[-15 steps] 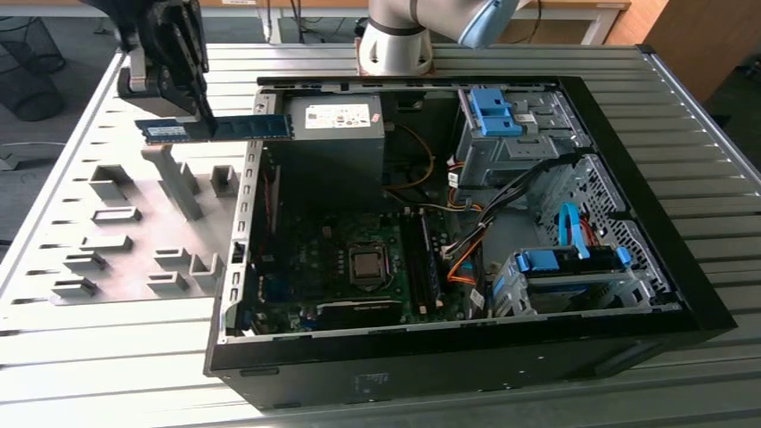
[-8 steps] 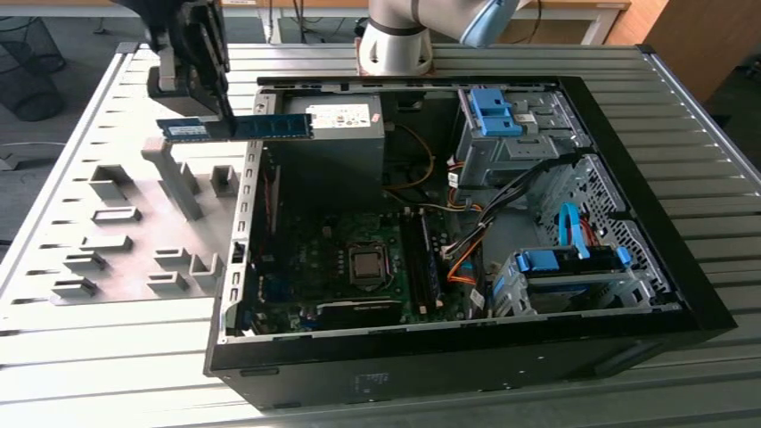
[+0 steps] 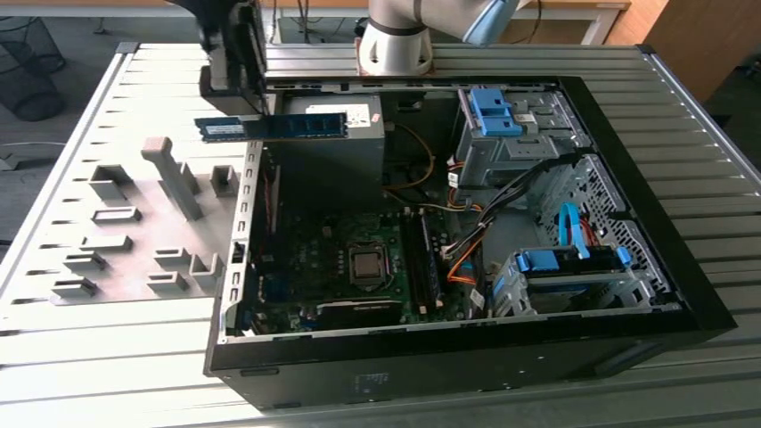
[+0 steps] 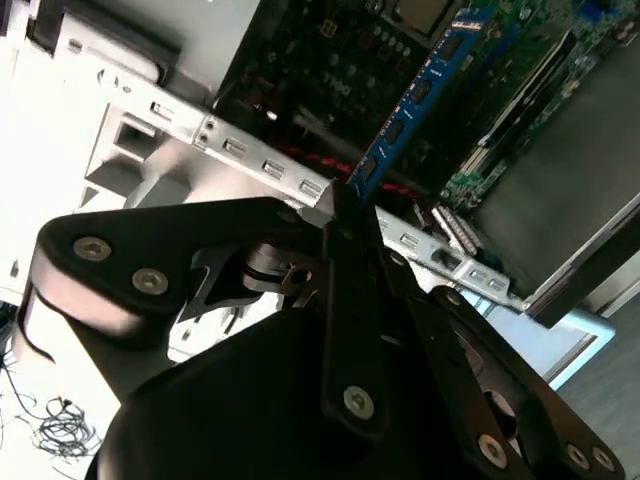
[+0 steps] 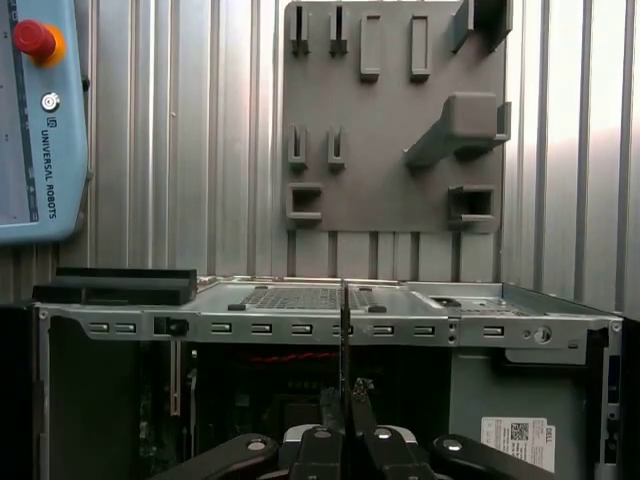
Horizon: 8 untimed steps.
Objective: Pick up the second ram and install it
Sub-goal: 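Pick up the second ram and move it above second insertion slot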
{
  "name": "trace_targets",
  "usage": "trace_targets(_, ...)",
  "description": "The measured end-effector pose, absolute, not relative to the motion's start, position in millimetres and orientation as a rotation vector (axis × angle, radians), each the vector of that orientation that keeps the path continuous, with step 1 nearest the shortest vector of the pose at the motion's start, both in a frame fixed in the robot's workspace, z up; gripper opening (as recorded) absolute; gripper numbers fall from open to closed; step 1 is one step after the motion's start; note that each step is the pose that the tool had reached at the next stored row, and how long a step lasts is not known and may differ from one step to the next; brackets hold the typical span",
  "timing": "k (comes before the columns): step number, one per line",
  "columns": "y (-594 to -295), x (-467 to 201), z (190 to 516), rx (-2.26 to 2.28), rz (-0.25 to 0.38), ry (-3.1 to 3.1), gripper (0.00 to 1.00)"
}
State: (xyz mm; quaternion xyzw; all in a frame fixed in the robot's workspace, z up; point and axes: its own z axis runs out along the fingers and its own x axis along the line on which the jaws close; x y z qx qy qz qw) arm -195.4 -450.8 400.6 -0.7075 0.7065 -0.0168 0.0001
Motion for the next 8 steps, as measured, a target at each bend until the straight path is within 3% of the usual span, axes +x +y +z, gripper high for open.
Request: trace_targets(8, -450.8, -163.7, 400.4, -2.239, -0.018, 2.235, 0.14)
